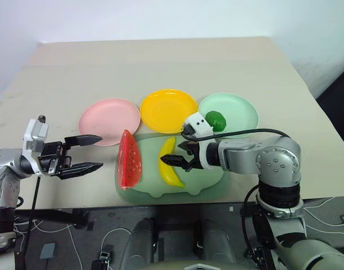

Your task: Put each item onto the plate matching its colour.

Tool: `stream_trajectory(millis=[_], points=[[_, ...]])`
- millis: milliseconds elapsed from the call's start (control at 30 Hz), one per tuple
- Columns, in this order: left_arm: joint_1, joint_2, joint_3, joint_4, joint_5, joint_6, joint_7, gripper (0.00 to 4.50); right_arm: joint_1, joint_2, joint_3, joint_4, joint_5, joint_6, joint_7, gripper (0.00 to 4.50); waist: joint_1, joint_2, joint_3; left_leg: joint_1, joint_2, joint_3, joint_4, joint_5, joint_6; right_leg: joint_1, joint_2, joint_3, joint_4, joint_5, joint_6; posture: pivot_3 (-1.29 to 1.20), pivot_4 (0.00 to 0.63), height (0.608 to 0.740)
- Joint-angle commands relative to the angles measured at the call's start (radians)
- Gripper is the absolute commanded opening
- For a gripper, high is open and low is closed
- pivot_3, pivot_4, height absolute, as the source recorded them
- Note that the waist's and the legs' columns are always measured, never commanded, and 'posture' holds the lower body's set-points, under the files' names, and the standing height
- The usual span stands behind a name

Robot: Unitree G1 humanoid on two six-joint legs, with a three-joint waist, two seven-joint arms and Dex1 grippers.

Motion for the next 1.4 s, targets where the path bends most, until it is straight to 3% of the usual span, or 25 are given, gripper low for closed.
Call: stream_trajectory(millis=[33, 300, 600, 700, 933, 1100, 1267, 1400], points=[[0.001, 0.018, -0.011, -0.022, -0.011, -0.004, -0.012, 4.5, -0.022, 0.048, 0.01, 0.026, 0.07, 0.007, -0.104, 4.46, 0.0, 0.0, 0.0, 0.0, 0.0, 0.0, 0.0, 0.0, 0.0, 0.0, 0.0, 0.0, 0.0, 0.0, 0.0, 0.0, 0.15, 0.677], [-0.046, 0.036, -0.033, -0.033, -0.022, 0.006, -0.012, 4.5, -0.038, 0.06, 0.065, 0.089, 0.123, 0.007, -0.264, 4.46, 0.002, 0.0, 0.0, 0.0, 0.0, 0.0, 0.0, 0.0, 0.0, 0.0, 0.0, 0.0, 0.0, 0.0, 0.0, 0.0, 0.15, 0.677], [-0.073, 0.047, -0.049, -0.03, -0.027, 0.003, -0.012, 4.5, -0.07, 0.038, 0.16, 0.109, 0.059, 0.007, -0.294, 4.46, -0.003, 0.0, 0.0, 0.0, 0.001, 0.0, 0.0, 0.0, 0.0, -0.001, 0.002, 0.001, 0.0, 0.0, 0.0, 0.0, 0.15, 0.677], [-0.074, 0.049, -0.056, -0.029, -0.031, 0.002, -0.012, 4.5, -0.074, 0.018, 0.185, 0.109, 0.031, 0.007, -0.269, 3.87, 0.001, 0.0, 0.0, 0.0, 0.006, 0.0, 0.0, 0.0, 0.0, -0.001, 0.007, 0.001, -0.002, 0.0, 0.0, 0.0, 0.15, 0.677], [-0.095, 0.045, -0.069, -0.015, -0.027, -0.01, -0.012, 4.5, -0.068, -0.011, 0.223, 0.097, -0.034, 0.007, -0.195, 1.64, 0.001, 0.0, 0.0, 0.0, 0.014, 0.0, 0.0, 0.0, 0.0, -0.002, 0.015, 0.0, -0.003, 0.002, -0.005, 0.0, 0.15, 0.677], [-0.1, 0.044, -0.074, -0.009, -0.027, -0.017, -0.012, 4.5, -0.054, -0.095, 0.24, 0.057, -0.008, 0.007, -0.101, 1.62, 0.003, 0.0, 0.0, 0.0, 0.014, 0.001, 0.0, 0.0, 0.0, -0.001, 0.014, 0.0, -0.005, 0.003, -0.006, 0.0, 0.15, 0.677], [-0.113, 0.044, -0.084, 0.006, -0.027, -0.023, -0.012, 4.5, -0.07, -0.205, 0.206, -0.012, 0.127, 0.007, 0.071, 1.62, 0.003, 0.0, 0.0, -0.002, 0.014, 0.003, -0.001, 0.0, 0.0, -0.001, 0.014, 0.0, -0.011, 0.004, -0.007, 0.0, 0.15, 0.677], [-0.127, 0.048, -0.093, 0.025, -0.029, -0.032, -0.012, 4.5, -0.147, -0.215, 0.119, 0.015, 0.17, 0.004, 0.157, 1.62, -0.003, 0.0, 0.0, -0.002, 0.014, 0.004, -0.002, 0.0, 0.0, -0.002, 0.014, 0.001, -0.012, 0.006, -0.009, 0.0, 0.15, 0.677]])
